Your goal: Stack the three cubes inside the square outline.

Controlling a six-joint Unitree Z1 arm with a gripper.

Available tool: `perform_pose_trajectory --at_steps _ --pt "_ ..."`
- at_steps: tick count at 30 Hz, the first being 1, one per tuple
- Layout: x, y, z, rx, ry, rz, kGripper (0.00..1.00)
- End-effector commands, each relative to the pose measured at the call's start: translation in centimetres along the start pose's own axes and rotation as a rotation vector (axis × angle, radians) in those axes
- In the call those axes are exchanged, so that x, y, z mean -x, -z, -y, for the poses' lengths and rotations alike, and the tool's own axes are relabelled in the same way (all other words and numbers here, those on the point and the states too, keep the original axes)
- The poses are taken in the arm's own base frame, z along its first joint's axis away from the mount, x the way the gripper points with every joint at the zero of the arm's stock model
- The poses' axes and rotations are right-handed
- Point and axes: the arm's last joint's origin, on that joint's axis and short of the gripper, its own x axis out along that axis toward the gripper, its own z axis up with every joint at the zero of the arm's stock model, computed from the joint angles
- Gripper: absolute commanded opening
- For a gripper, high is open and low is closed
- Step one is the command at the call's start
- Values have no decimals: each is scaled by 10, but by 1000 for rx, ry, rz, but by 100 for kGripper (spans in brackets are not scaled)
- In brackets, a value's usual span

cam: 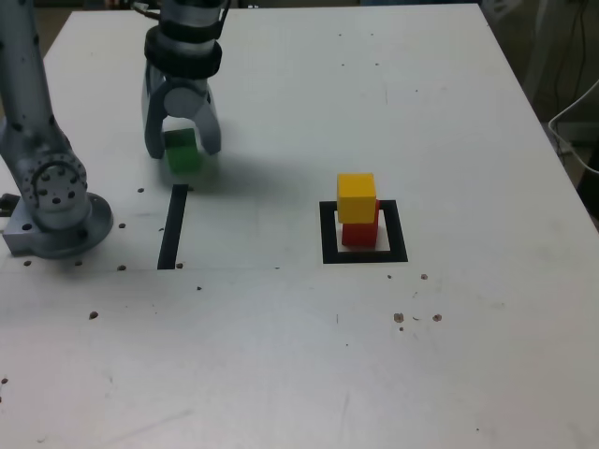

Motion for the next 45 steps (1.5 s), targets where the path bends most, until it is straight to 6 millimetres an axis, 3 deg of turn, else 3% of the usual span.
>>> perform_pose_trajectory --at_steps 1,8,18,32,45 --pt "0 1 -1 2 4 -6 30" --pt "5 3 -2 3 -10 4 15" --pt "15 2 5 -29 -16 33 10" --pt "97 6 53 -208 -86 135 10" --pt "133 -16 91 -245 -129 186 10"
